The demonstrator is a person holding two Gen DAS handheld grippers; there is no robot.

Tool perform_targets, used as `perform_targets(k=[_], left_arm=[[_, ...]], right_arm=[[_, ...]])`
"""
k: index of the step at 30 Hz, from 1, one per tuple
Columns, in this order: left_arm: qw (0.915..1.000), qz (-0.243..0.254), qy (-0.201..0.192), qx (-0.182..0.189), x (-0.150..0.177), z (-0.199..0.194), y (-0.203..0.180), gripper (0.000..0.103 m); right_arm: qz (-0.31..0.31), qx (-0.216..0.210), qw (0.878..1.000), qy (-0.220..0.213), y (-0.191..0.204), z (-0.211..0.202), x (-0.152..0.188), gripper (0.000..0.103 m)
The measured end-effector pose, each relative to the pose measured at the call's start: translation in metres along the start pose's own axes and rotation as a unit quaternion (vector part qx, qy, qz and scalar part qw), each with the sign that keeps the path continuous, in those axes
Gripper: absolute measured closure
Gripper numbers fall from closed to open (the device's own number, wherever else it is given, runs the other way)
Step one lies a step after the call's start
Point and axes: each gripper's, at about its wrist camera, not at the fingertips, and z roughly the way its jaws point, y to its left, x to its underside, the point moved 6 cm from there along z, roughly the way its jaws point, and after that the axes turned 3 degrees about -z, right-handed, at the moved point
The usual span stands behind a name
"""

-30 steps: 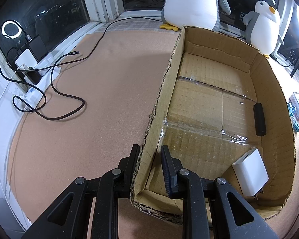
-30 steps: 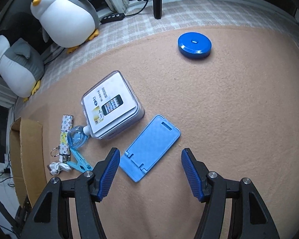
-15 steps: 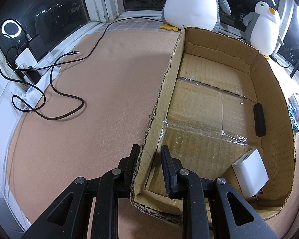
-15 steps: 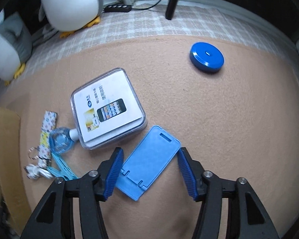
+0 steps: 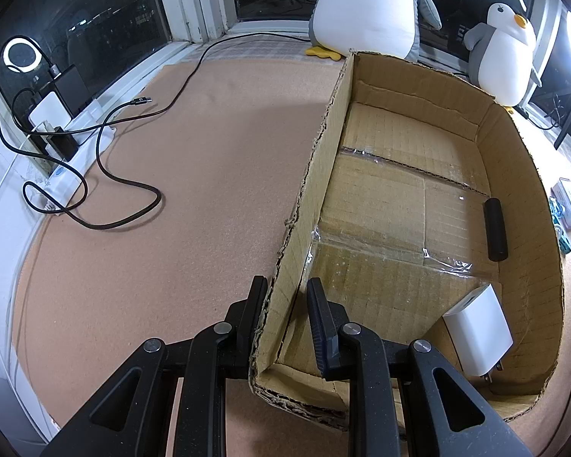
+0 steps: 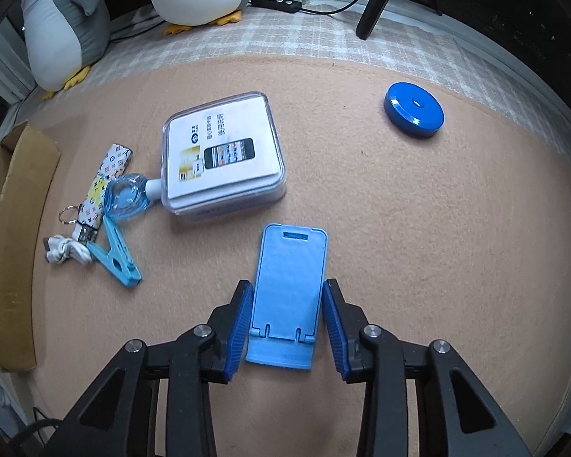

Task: Organize rigid objects
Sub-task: 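Carry the blue phone stand into the box and open the right gripper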

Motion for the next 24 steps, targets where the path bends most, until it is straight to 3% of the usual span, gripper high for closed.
perform_targets(k=[9,13,18,24], left_arm=[[1.0000,0.002,0.001,-0.002,0.000,0.000,-0.002,0.080],[1.0000,0.005,0.001,-0.003,0.000,0.001,-0.003,0.080],[0.9999,0.008,0.001,-0.007,0.001,0.000,-0.005,0.079],[0.9999,0.009,0.000,-0.009,0.001,0.000,-0.005,0.079]], right_arm=[[0.002,-0.016,1.000,-0.025,-0.006,-0.019,0.037,0.069],[-0.013,-0.017,0.999,-0.048,0.006,-0.040,0.024,0.069],[-0.034,-0.039,0.995,-0.081,0.033,-0.070,0.013,0.069],[-0.081,-0.080,0.988,-0.108,0.104,-0.091,-0.004,0.069]])
